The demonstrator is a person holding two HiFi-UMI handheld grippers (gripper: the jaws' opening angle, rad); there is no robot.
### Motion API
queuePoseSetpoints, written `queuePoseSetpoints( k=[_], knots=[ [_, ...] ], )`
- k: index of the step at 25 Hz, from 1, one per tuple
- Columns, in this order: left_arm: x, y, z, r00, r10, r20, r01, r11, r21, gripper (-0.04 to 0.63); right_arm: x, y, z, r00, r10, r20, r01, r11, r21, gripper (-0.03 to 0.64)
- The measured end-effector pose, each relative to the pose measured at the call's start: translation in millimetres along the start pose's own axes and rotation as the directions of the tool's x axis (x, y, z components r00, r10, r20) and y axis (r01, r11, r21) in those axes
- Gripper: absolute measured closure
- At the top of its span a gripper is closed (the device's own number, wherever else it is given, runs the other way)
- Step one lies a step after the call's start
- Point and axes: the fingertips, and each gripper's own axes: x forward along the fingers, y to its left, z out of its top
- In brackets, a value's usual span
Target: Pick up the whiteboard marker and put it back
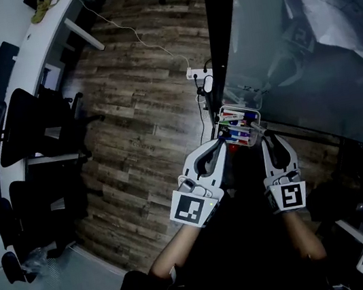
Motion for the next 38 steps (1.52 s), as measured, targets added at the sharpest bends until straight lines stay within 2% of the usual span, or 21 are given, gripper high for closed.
queuePoseSetpoints(
  k=[7,10,15,19,25,38],
  knots=[
    [-10,-10,5,1.0,-0.013,0.023,0.013,1.0,0.012,0.588,-20,0,-6,1.0,-0.008,0.0,0.008,1.0,-0.023,0.54],
    [-17,-16,8,0.999,-0.018,0.035,0.017,1.0,0.014,0.588,-27,3,2,0.999,-0.032,0.013,0.032,0.999,-0.014,0.583],
    [-33,-24,13,0.998,-0.027,0.056,0.025,0.999,0.028,0.588,-43,12,4,0.999,-0.043,0.005,0.043,0.999,-0.019,0.601],
    [-47,-29,16,0.998,-0.029,0.055,0.026,0.998,0.049,0.588,-58,22,3,0.999,-0.034,0.011,0.034,0.999,0.005,0.603],
    [-68,-41,19,0.995,-0.049,0.087,0.045,0.998,0.043,0.588,-76,36,0,1.0,-0.014,0.015,0.014,1.0,-0.016,0.603],
    [-89,-59,38,0.991,-0.066,0.116,0.062,0.997,0.037,0.588,-110,47,40,0.998,-0.027,0.051,0.028,0.999,-0.019,0.603]
  ],
)
